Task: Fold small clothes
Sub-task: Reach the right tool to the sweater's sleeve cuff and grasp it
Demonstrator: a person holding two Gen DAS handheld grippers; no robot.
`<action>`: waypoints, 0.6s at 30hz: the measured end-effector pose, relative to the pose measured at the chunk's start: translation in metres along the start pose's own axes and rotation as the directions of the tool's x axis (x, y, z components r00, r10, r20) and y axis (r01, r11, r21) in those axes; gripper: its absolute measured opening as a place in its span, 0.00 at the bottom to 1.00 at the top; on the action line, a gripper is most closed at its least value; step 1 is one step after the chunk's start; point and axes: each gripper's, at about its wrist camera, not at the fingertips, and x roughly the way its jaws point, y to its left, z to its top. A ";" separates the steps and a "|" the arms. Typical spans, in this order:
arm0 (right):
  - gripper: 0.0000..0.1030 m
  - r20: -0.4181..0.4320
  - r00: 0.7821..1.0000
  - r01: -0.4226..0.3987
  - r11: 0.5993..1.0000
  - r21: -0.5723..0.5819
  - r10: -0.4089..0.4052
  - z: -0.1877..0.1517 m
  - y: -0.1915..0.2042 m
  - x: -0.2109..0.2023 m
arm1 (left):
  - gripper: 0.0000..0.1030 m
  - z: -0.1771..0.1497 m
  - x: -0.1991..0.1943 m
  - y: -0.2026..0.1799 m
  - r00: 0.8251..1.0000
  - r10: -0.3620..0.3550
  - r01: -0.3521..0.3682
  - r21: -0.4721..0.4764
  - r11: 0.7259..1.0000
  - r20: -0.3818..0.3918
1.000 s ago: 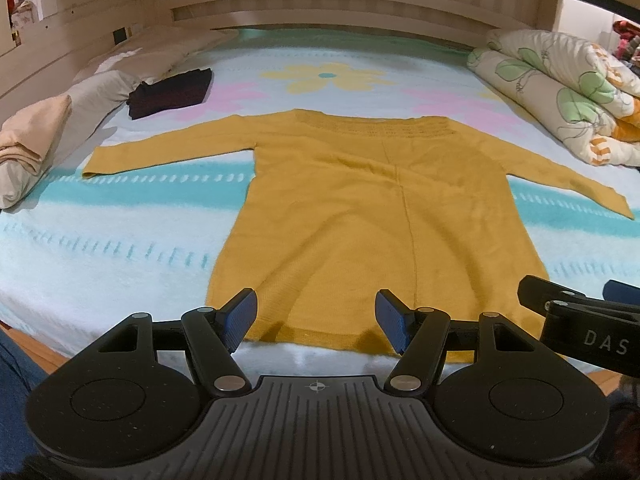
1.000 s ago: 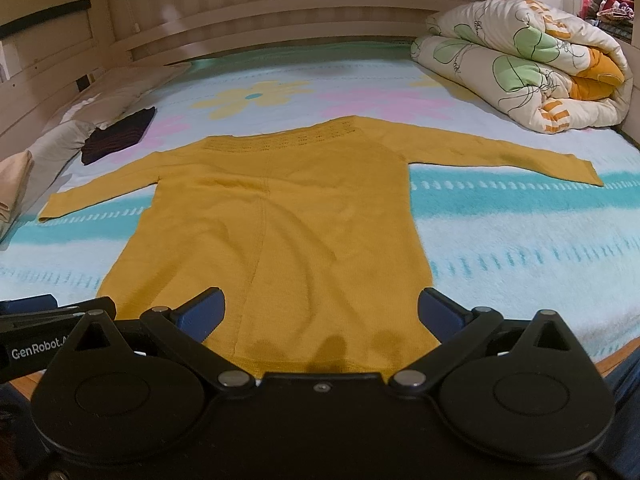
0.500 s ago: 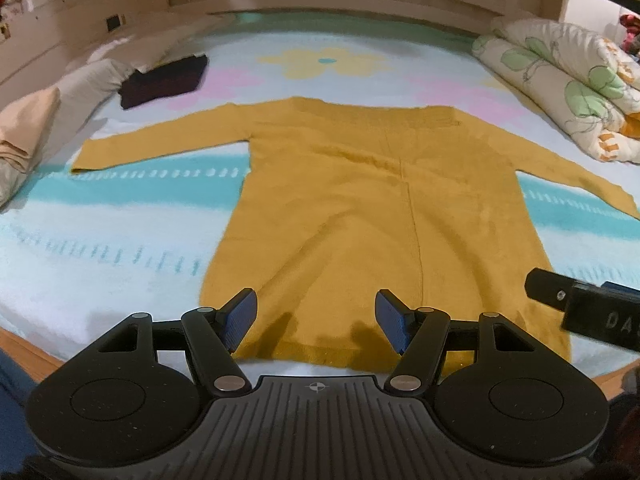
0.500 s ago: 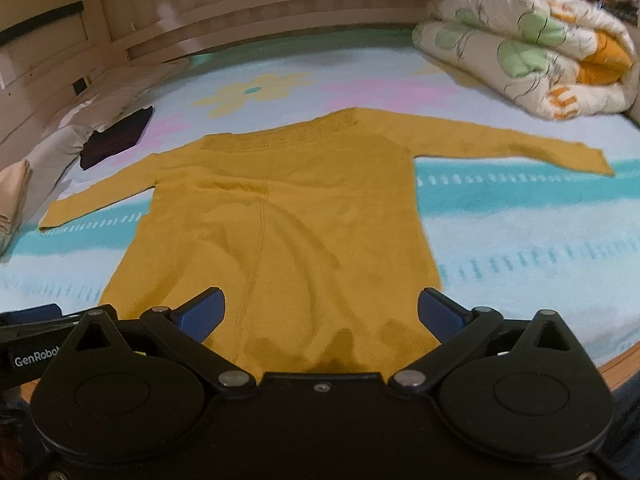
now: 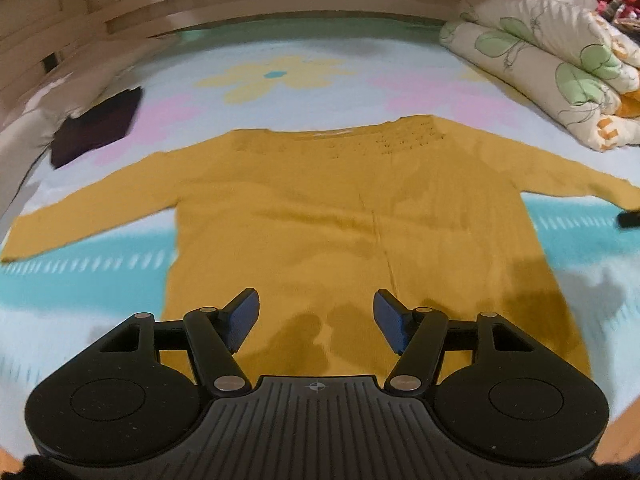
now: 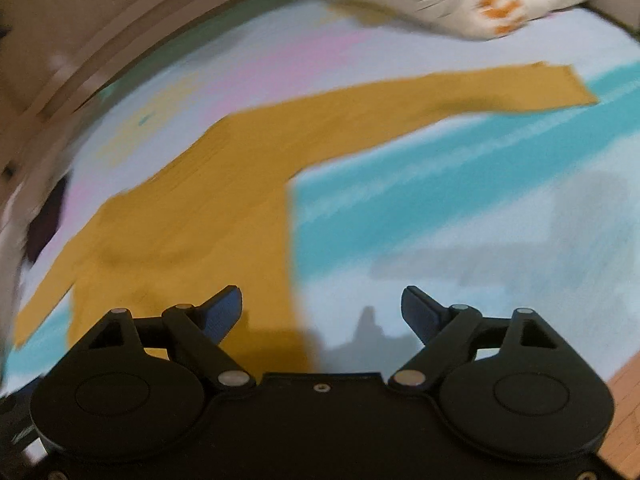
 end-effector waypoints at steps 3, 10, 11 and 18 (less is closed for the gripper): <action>0.81 0.048 0.996 0.065 0.995 0.082 -0.069 0.041 -0.044 0.016 | 0.60 0.016 0.021 -0.005 1.000 -0.009 0.010 0.046 0.999 -0.016; 0.73 0.120 0.980 0.112 0.938 0.327 -0.159 0.095 -0.142 0.051 | 0.60 0.037 0.055 -0.004 0.998 0.017 -0.011 0.121 0.993 -0.054; 0.73 0.126 0.977 0.117 0.927 0.357 -0.171 0.099 -0.154 0.054 | 0.60 0.039 0.060 -0.002 0.998 0.010 -0.002 0.115 0.993 -0.063; 0.75 0.138 0.969 0.113 0.863 0.493 -0.206 0.110 -0.204 0.075 | 0.60 0.045 0.084 0.004 0.995 0.035 -0.024 0.111 0.994 -0.098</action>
